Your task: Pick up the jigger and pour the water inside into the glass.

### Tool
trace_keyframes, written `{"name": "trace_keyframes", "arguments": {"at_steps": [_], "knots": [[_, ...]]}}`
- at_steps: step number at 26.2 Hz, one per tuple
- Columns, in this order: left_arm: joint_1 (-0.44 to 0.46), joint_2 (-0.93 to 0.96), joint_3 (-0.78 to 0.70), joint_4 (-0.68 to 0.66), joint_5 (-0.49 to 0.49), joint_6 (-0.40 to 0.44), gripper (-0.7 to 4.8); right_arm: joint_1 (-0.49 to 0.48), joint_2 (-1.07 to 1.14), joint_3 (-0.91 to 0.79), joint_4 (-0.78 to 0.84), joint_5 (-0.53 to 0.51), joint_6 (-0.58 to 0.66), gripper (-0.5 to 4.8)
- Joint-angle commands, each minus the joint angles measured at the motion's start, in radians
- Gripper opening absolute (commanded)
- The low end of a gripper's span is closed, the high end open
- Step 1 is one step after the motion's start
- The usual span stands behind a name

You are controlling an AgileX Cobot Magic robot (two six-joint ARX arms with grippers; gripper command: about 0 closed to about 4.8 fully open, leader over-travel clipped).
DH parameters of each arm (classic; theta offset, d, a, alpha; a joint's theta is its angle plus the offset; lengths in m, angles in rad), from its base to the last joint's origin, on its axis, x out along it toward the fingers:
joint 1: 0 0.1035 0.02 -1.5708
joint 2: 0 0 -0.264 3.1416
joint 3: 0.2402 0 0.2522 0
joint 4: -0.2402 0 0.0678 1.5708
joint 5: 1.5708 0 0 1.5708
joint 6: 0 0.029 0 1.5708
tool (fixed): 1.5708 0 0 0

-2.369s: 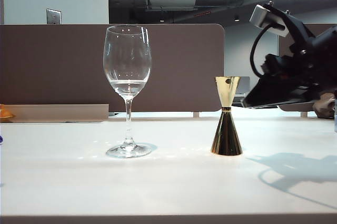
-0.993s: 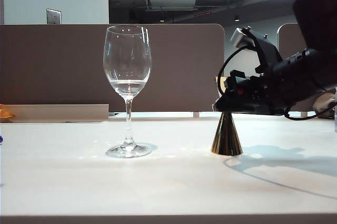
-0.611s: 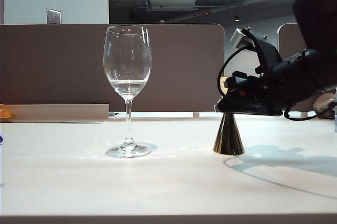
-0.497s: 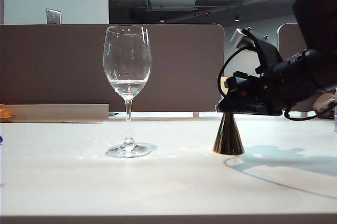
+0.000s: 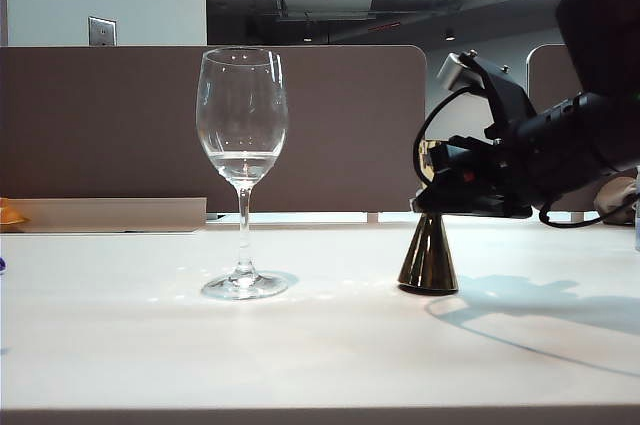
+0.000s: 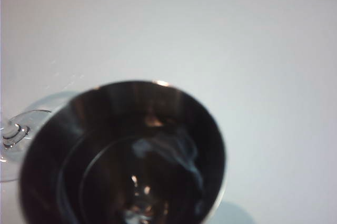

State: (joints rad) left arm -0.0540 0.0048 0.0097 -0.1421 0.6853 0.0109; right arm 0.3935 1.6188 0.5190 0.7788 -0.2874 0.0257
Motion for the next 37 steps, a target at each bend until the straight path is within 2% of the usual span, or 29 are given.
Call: {"name": "trace_keyframes", "arguments": {"at_steps": [1, 6, 8, 14, 21, 29, 37], "knots": [[0.002, 0.001, -0.001, 0.002, 0.009, 0.008, -0.05, 0.001, -0.016, 0.003, 0.011, -0.003, 0.001, -0.01], [0.002, 0.001, -0.001, 0.002, 0.009, 0.008, -0.05, 0.002, -0.091, 0.005, 0.0, -0.002, 0.0, -0.01], [0.002, 0.001, -0.001, 0.002, 0.009, 0.008, -0.05, 0.001, -0.138, 0.018, -0.056, -0.002, 0.0, -0.01], [0.002, 0.001, -0.001, 0.002, 0.01, 0.008, -0.05, 0.002, -0.275, 0.147, -0.344, -0.001, -0.038, -0.01], [0.002, 0.001, -0.001, 0.002, 0.01, 0.008, -0.05, 0.002, -0.306, 0.492, -0.728, 0.001, -0.101, -0.01], [0.002, 0.001, -0.001, 0.002, 0.009, 0.008, -0.05, 0.002, -0.304, 0.665, -0.901, 0.001, -0.113, -0.01], [0.002, 0.001, -0.001, 0.002, 0.009, 0.008, -0.05, 0.002, -0.303, 0.755, -1.039, 0.001, -0.113, -0.02]]}}
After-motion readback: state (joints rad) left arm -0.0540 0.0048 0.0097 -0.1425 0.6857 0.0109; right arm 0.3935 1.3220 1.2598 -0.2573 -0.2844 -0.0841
